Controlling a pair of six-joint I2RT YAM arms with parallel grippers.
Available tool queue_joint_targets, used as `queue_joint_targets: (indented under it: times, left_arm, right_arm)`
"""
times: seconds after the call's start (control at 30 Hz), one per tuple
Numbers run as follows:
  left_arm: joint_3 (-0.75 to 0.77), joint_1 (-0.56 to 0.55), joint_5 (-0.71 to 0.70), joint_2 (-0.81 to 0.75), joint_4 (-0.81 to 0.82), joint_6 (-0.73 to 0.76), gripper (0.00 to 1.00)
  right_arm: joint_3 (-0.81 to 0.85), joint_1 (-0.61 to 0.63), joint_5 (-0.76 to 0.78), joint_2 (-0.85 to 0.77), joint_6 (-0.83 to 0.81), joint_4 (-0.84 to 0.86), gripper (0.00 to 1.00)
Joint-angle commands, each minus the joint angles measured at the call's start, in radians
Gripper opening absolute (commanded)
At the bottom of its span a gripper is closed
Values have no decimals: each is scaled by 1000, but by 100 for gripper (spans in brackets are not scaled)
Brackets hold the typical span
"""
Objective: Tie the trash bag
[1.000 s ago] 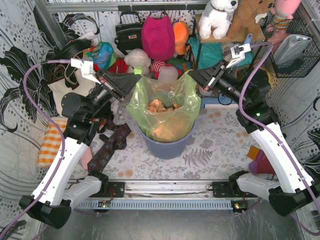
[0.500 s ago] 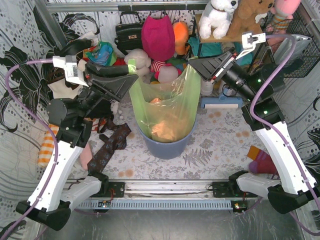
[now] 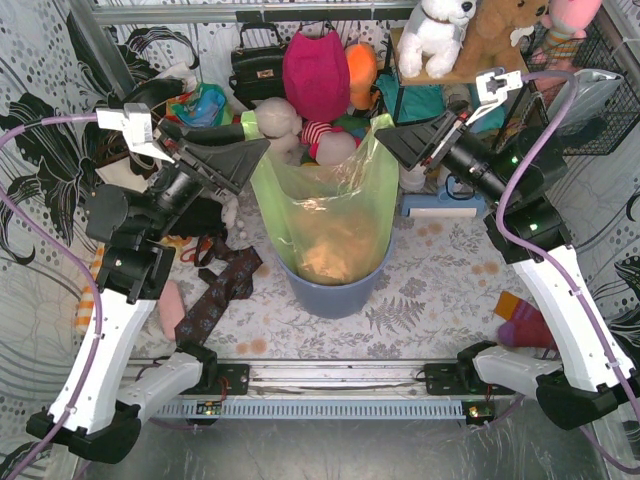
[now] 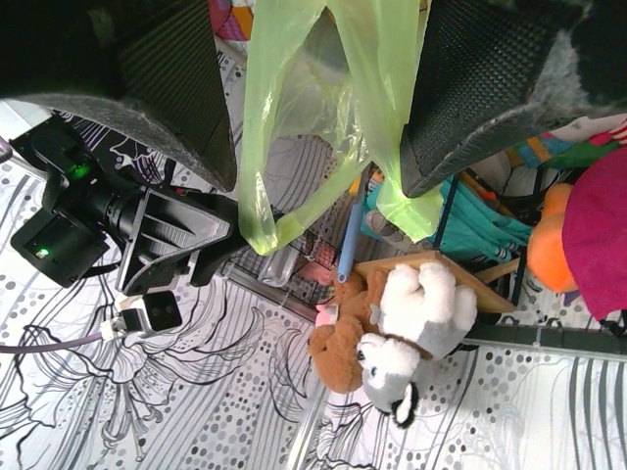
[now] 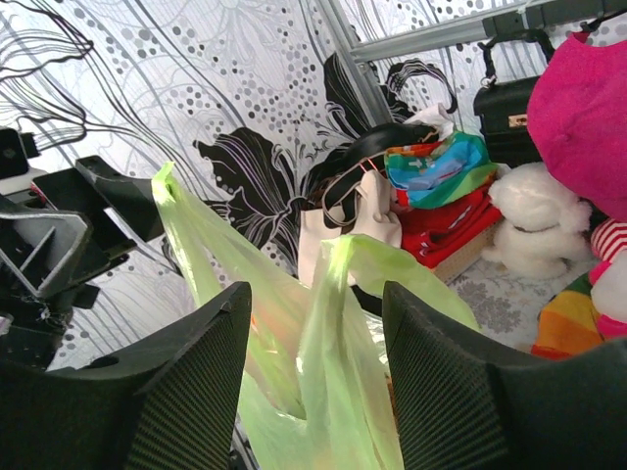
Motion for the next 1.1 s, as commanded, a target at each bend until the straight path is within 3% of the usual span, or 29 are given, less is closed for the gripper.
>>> queue_joint_targets:
  times: [0.0, 0.27, 0.53, 0.77, 0.9, 1.07]
  left_arm:
    - [48, 3, -57, -5, -54, 42, 76]
    - [89, 4, -70, 4, -90, 46, 78]
    - [152, 4, -208, 21, -260, 34, 80]
    - [244, 4, -176, 113, -355, 14, 77]
    - [249, 3, -149, 134, -348, 6, 72]
    - [252, 4, -128, 147, -345, 3, 59]
  right_arm:
    - [31, 1, 18, -17, -46, -10, 56]
    - [95, 2, 29, -14, -108, -87, 61]
    - [232, 1, 143, 40, -98, -309, 63]
    - [350, 1, 121, 121, -83, -432, 84]
    - [387, 1, 79, 166, -84, -445, 84]
    - [403, 1, 42, 188, -83, -445, 70]
